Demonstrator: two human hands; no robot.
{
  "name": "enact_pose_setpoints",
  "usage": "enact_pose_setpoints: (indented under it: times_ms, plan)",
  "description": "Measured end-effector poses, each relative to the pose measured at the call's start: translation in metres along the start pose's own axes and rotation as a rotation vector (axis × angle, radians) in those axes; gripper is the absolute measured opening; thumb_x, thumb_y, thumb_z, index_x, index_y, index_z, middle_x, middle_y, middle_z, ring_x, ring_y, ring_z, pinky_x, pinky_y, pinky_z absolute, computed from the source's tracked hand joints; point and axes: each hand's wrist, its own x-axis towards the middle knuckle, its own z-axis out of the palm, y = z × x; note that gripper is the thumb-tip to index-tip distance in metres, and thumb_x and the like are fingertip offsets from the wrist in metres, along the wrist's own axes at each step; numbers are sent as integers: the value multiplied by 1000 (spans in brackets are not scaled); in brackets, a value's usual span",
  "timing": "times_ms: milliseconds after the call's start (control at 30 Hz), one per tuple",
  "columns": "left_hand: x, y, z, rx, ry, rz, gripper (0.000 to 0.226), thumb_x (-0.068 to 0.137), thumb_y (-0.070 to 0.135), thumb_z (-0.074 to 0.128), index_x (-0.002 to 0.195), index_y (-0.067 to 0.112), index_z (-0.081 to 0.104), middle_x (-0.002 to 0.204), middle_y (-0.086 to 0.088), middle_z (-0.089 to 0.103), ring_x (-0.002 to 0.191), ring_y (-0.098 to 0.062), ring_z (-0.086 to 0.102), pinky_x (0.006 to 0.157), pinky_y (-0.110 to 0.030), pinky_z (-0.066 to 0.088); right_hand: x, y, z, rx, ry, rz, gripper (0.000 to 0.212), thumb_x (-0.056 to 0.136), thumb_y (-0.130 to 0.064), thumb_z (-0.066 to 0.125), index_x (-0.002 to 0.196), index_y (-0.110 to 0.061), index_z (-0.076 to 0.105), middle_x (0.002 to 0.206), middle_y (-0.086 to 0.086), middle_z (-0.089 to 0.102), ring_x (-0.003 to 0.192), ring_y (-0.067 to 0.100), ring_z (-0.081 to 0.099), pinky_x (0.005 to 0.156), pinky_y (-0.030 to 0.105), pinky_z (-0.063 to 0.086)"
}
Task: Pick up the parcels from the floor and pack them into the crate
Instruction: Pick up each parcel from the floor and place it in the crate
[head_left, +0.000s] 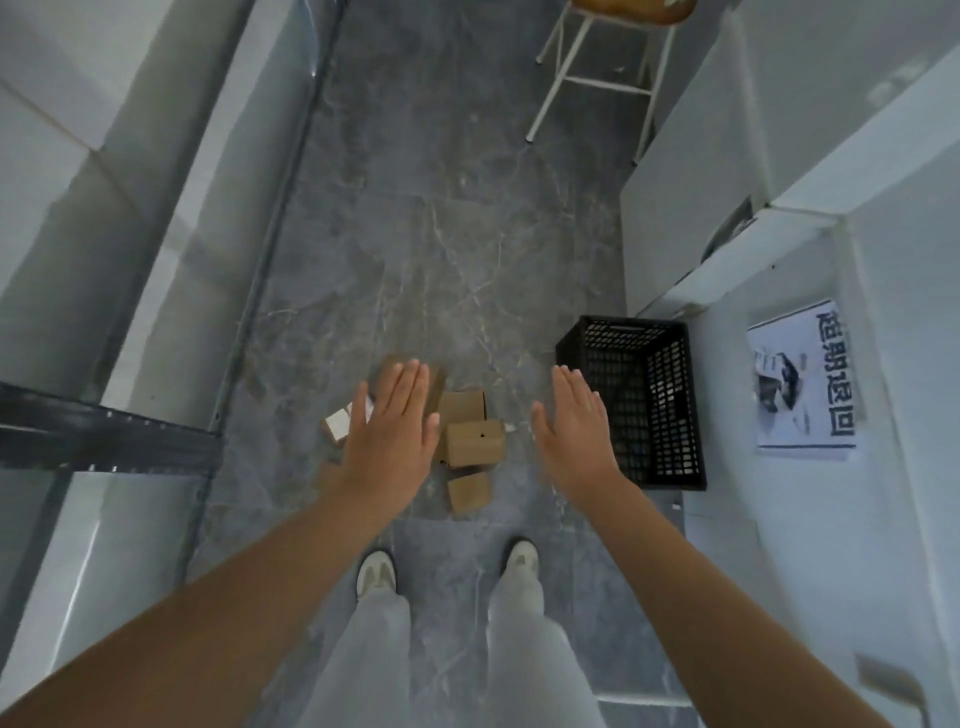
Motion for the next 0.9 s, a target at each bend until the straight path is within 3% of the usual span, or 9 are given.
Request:
enact_pose_setpoints:
  times_ms: [100,367,433,500,533,567,633,800,900]
  plan:
    - [33,9,42,-26,-18,-61,62,98,39,20,145,6,42,151,-9,43,139,-25,41,111,-52,29,45,41,21,-11,-76,7,57,104,-30,30,155,-10,13,163,5,13,151,17,4,123,37,1]
    - [88,14,215,-72,-149,-211,62,95,40,26,142,5,47,145,-11,49,136,-28,45,107,-52,39,139,178,137,-127,-291,47,57,104,-29,29,156,-14,8,163,0,11,151,14,3,123,35,1]
    - [102,5,260,-53,-184,-182,54,97,32,40,143,6,45,146,-10,48,136,-27,44,108,-50,37,161,202,177,-93,-347,85,57,104,-28,31,155,-13,10,160,3,19,149,17,13,123,35,9]
    - [118,-5,304,-51,-244,-139,52,93,22,53,142,4,46,145,-12,49,133,-28,49,106,-50,39,181,222,223,53,-398,158,59,102,-28,35,156,-16,13,145,6,40,135,20,38,116,37,29]
    - [127,-9,326,-49,-257,-115,53,93,21,52,142,2,45,146,-13,48,132,-29,49,106,-49,39,191,230,248,156,-420,202,60,101,-29,37,156,-19,14,136,3,44,127,20,45,112,39,36]
    - [134,-14,349,-65,-281,-122,55,95,23,48,145,1,39,150,-13,43,136,-28,44,109,-46,36,201,238,274,245,-436,247,61,100,-30,38,156,-21,15,144,4,43,127,21,46,111,40,37]
    - [149,-24,394,-189,-355,-259,62,99,24,46,152,2,22,158,-14,26,145,-27,28,117,-39,25,222,250,323,364,-446,359,60,101,-35,40,155,-22,18,152,7,37,135,26,42,114,40,34]
    - [176,-22,477,-792,-273,-790,53,99,18,46,149,7,28,150,-12,36,138,-30,36,106,-28,32,263,257,405,531,-442,527,56,102,-32,42,154,-20,25,151,2,38,135,23,40,101,25,35]
    - [185,-23,509,-986,-291,-937,62,97,15,42,155,18,20,154,-6,34,137,-28,38,113,-38,33,276,246,431,627,-517,568,52,104,-33,37,154,-20,27,154,2,35,139,23,38,109,30,32]
